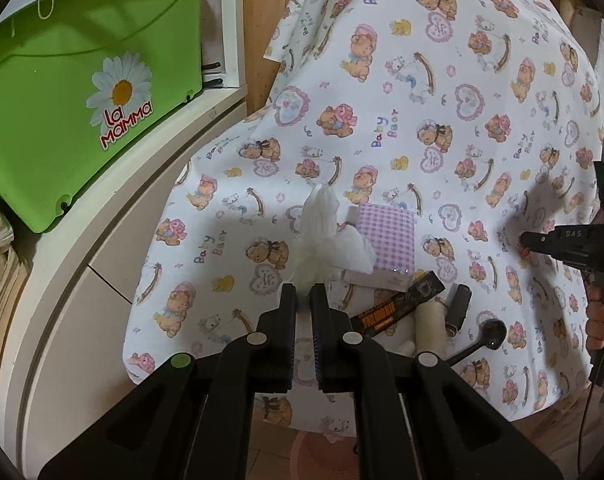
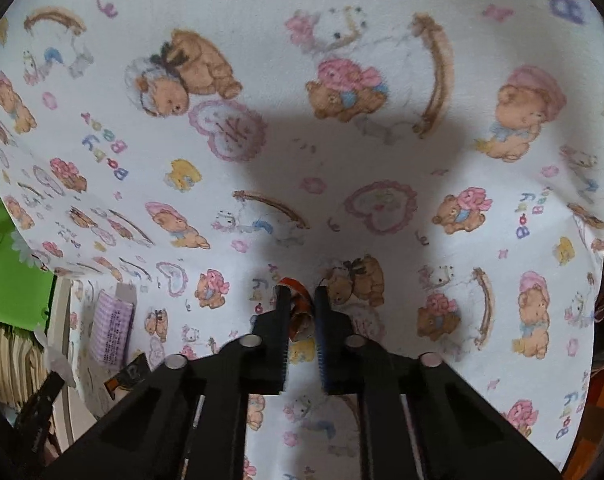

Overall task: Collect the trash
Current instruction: 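Carry the tissue and red item down over the wastebasket with both tools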

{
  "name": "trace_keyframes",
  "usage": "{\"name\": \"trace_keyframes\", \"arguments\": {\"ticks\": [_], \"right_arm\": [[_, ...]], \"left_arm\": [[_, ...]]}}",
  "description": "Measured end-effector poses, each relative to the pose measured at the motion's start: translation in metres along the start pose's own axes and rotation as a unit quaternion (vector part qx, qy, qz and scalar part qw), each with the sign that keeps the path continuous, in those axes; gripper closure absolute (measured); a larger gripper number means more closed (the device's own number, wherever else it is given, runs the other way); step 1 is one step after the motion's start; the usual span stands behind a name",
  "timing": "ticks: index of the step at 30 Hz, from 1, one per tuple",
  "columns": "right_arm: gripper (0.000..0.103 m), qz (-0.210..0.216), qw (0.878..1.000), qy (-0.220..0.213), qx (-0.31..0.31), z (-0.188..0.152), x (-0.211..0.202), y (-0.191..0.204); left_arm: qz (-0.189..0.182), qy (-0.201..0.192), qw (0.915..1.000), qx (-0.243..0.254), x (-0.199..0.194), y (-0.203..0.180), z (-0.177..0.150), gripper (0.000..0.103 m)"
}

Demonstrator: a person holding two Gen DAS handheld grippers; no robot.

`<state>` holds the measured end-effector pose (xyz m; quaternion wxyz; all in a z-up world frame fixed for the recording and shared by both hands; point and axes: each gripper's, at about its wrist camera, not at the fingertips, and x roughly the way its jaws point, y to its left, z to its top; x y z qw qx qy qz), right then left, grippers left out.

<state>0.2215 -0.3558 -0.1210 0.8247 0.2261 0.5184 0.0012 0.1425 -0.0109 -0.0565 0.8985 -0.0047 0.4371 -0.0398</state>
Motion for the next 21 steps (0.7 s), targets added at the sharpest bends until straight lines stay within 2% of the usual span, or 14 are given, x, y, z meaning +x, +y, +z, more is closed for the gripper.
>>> {"name": "trace_keyframes", "arguments": {"ticks": [7, 11, 14, 21], "right_arm": [[0.094, 0.031, 0.999, -0.026, -0.035, -0.012, -0.032, 0.014], [0.094, 0.027, 0.996, -0.041, -0.079, -0.034, -0.051, 0.031], [0.094, 0.026, 0.994, -0.053, -0.088, -0.051, -0.069, 0.036], [0.094, 0.077, 0.984, -0.075, -0.142, -0.1, -0.119, 0.068]], "left_arm": [[-0.005, -0.004, 1.0, 0.002, -0.005, -0.002, -0.001, 0.096], [-0.009, -0.005, 0.9999, 0.006, -0.011, -0.007, -0.002, 0.096], [-0.02, -0.006, 0.9998, 0.007, -0.018, -0.011, -0.004, 0.096], [-0.032, -0.008, 0.9994, 0.014, -0.039, -0.018, -0.016, 0.096]]}}
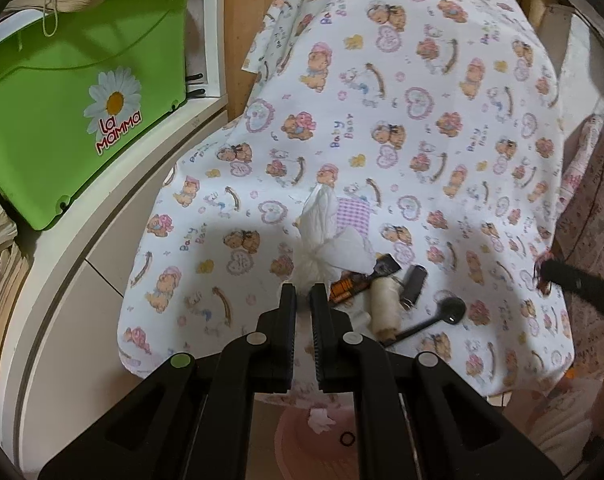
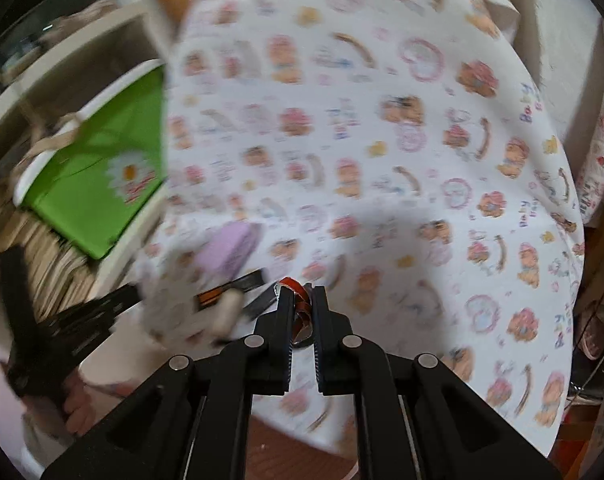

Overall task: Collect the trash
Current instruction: 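Carry the tissue and red item down over the wastebasket with both tools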

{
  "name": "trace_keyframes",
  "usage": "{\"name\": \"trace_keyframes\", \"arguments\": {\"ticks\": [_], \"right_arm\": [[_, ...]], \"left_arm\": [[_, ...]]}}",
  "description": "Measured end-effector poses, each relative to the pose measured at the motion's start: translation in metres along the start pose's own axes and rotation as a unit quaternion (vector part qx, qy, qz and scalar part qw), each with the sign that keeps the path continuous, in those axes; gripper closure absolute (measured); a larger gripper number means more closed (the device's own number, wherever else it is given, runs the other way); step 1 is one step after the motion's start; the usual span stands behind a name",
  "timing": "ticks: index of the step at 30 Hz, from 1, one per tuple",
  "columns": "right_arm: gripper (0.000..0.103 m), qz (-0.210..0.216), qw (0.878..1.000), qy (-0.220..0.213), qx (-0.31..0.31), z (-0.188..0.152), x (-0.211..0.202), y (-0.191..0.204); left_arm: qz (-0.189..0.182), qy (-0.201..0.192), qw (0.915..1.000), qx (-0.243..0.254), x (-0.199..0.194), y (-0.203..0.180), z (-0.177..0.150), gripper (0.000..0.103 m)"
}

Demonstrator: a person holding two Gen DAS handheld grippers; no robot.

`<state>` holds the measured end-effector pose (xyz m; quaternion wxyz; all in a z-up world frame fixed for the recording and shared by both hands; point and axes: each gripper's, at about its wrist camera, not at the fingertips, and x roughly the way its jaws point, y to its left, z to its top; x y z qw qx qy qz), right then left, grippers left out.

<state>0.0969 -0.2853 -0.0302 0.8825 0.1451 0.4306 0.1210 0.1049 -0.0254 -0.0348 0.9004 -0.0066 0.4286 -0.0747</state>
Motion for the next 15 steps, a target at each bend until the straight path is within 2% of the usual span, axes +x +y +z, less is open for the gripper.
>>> {"name": "trace_keyframes", "arguments": {"ticks": [8, 13, 15], "right_arm": [[0.093, 0.029, 0.998, -0.012, -0.051, -0.042, -0.036, 0.046], [0.093, 0.033, 0.997, -0.014, -0.066, -0.06, -0.046, 0.057], [0.093, 0.029, 0.997, 0.0, -0.066, -0.067, -0.039, 0.057]], "left_arm": [[-0.008, 0.0, 0.9997, 0.022, -0.027, -0.013, -0.018, 0.096], [-0.039, 0.047, 0.9979, 0.02, -0.028, -0.017, -0.045, 0.096], [-0.029, 0.085, 0.9954, 0.033, -0.02, -0.023, -0.054, 0.096]]}}
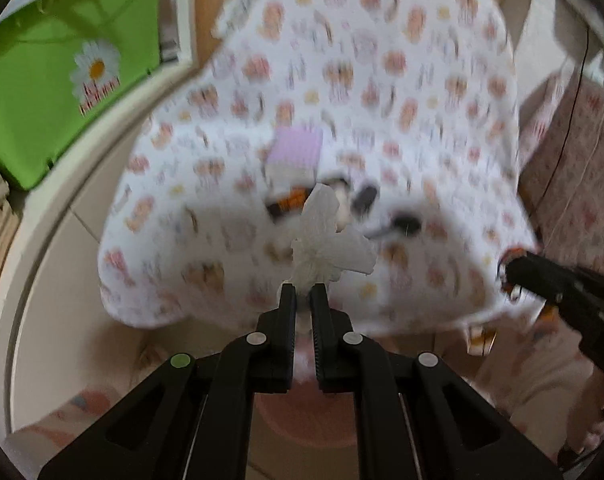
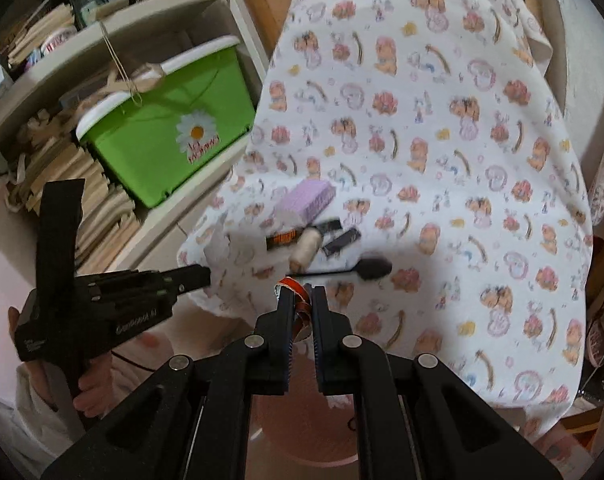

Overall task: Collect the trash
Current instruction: 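Carry the tissue and red item down over the wastebasket with both tools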

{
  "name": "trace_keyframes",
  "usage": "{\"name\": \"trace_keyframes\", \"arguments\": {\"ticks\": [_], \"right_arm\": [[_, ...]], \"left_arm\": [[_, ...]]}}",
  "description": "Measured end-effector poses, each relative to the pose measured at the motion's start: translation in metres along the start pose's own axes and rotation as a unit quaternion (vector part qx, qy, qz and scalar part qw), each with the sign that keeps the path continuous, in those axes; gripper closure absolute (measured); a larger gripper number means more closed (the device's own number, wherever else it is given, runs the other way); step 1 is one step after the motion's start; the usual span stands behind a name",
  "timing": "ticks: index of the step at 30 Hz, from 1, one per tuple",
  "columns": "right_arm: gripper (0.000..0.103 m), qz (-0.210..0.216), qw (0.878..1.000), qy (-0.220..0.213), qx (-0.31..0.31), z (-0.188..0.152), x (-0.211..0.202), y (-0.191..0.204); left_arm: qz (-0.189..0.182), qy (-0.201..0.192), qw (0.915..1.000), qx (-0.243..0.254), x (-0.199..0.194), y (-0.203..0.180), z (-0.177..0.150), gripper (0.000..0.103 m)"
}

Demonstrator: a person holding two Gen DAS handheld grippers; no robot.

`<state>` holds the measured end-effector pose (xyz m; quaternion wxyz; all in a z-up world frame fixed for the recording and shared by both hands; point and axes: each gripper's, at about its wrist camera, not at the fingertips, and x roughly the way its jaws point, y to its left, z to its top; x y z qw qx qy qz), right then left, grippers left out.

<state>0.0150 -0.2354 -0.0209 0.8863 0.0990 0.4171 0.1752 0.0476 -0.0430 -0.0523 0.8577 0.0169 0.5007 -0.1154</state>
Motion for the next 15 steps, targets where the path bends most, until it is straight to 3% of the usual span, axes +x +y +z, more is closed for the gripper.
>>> {"name": "trace_keyframes", "arguments": {"ticks": [5, 15], "right_arm": [[0.093, -0.009, 0.999, 0.039, 0.003, -0.012, 0.023, -0.003], [0.093, -0.024, 0.994, 0.107, -0.015, -0.044, 0.065, 0.005]], "left_arm": [[-0.016, 0.083, 0.9964, 0.002, 0.031, -0.004, -0.012, 0.096], [-0.026, 0.145, 0.9891, 0.003, 0.056, -0.01, -0.028, 0.095]]}}
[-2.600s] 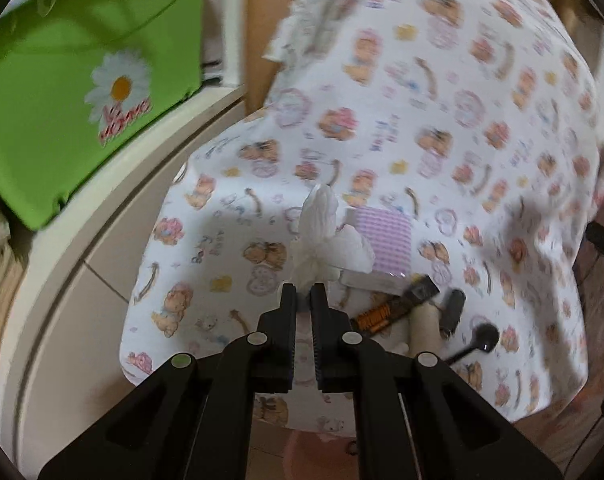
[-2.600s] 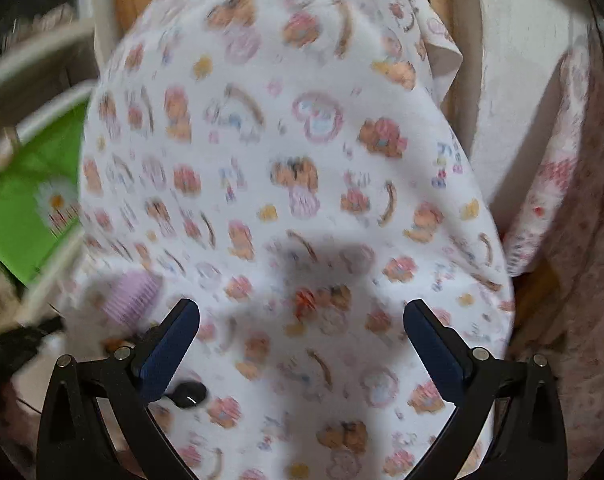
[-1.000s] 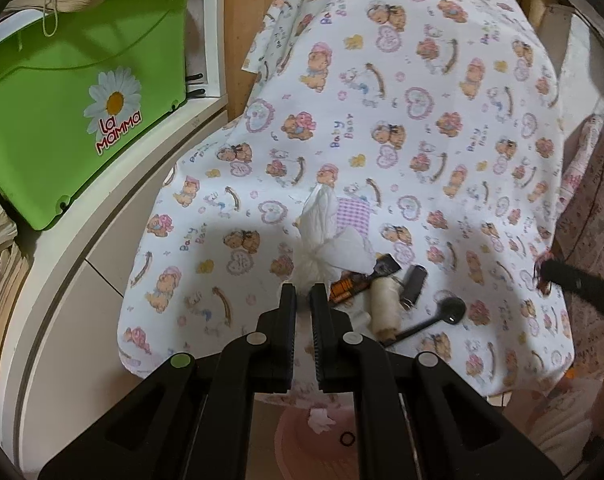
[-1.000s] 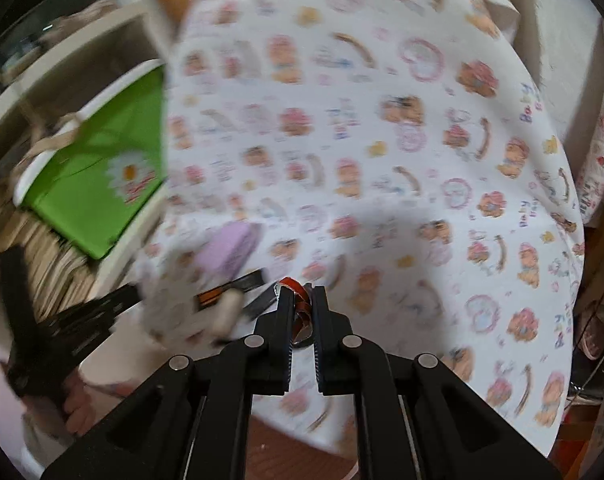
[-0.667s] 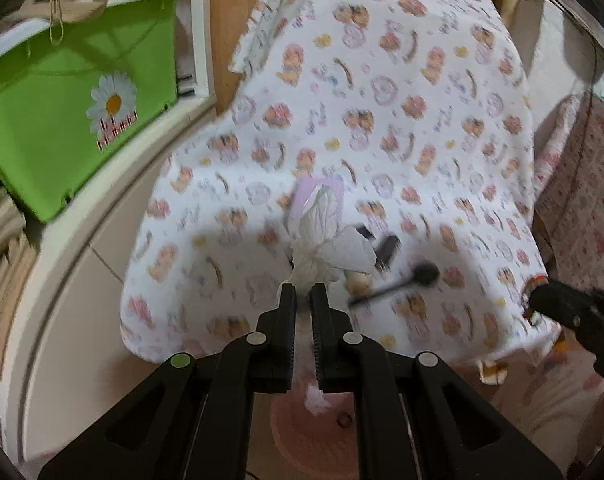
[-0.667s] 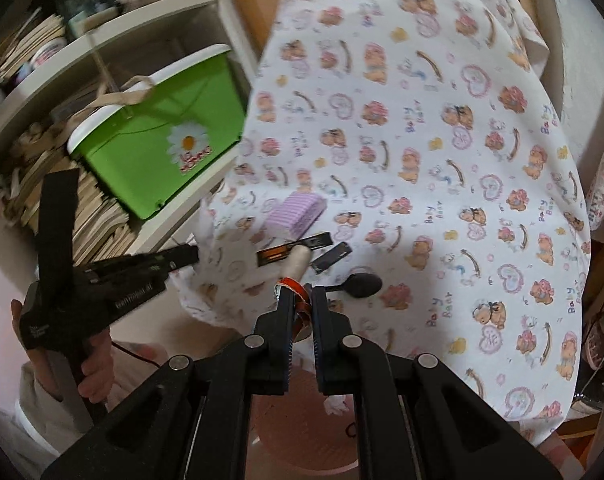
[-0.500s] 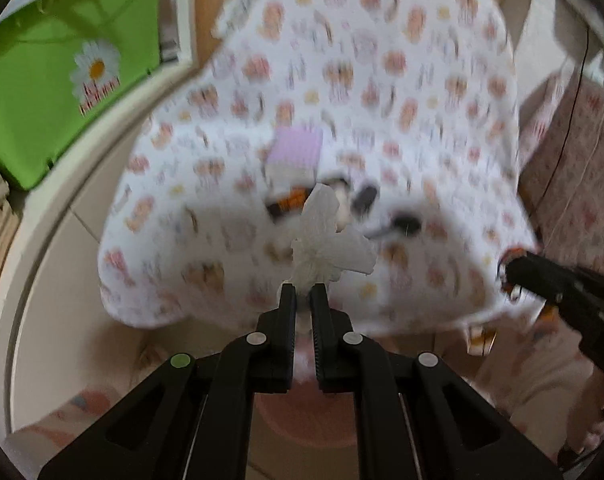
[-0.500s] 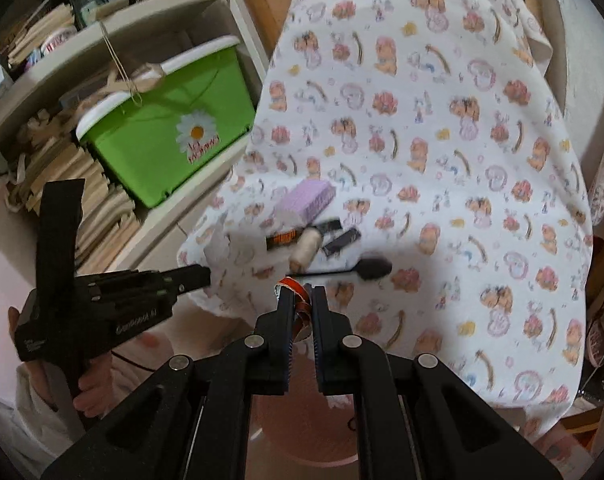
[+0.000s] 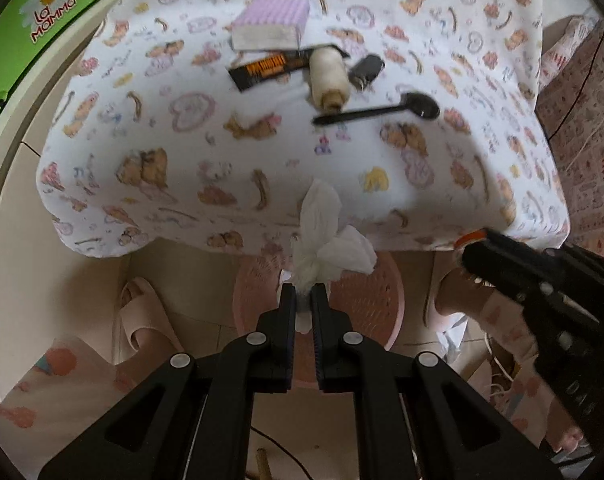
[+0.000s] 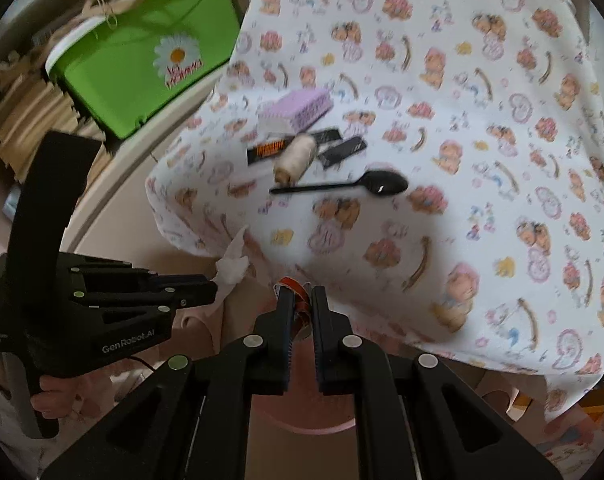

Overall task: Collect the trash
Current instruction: 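Carry the tissue and red item down over the wastebasket with both tools, then open both tools to drop the tissue and red item into the wastebasket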

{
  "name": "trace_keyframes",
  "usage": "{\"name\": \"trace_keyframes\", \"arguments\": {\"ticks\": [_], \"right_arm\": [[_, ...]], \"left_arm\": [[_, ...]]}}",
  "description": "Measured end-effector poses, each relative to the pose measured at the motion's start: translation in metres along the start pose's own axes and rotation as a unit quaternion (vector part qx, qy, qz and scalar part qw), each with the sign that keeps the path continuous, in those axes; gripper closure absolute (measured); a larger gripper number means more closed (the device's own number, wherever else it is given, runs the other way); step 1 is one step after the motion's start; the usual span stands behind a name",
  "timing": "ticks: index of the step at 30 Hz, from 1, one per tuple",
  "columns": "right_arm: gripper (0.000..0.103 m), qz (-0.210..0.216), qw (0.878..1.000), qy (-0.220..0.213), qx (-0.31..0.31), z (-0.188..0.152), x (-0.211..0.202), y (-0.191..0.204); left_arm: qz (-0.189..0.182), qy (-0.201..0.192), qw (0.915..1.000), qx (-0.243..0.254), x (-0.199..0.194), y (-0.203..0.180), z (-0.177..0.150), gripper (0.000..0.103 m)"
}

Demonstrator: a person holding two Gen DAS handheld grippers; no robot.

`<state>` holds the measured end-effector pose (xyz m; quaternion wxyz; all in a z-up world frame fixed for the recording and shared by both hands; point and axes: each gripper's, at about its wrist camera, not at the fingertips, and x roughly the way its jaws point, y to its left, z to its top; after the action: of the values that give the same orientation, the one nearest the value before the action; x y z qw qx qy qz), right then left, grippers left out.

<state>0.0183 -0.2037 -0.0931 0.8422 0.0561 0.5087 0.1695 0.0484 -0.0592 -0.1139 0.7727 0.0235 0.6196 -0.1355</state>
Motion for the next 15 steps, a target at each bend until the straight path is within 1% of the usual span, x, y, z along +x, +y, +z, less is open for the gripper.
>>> {"name": "trace_keyframes", "arguments": {"ticks": [3, 6, 9, 13, 15], "right_arm": [[0.093, 0.004, 1.0, 0.023, -0.003, -0.007, 0.013, 0.003], [0.093, -0.004, 0.999, 0.043, -0.001, -0.013, 0.026, 0.003], [0.093, -0.011, 0.998, 0.06, 0.009, -0.018, 0.039, -0.002], [0.093, -0.017, 0.996, 0.088, 0.02, -0.026, 0.058, -0.008], [0.093, -0.024, 0.994, 0.107, 0.024, -0.032, 0.069, -0.01]], "left_arm": [[0.004, 0.013, 0.9999, 0.005, 0.009, -0.005, -0.002, 0.094], [0.024, 0.027, 0.9993, -0.01, 0.023, -0.002, -0.004, 0.094], [0.024, 0.052, 0.9982, -0.02, 0.038, 0.003, -0.006, 0.094], [0.039, 0.075, 0.9962, -0.021, 0.057, 0.005, -0.011, 0.094], [0.036, 0.094, 0.9946, -0.027, 0.07, 0.007, -0.013, 0.094]]}}
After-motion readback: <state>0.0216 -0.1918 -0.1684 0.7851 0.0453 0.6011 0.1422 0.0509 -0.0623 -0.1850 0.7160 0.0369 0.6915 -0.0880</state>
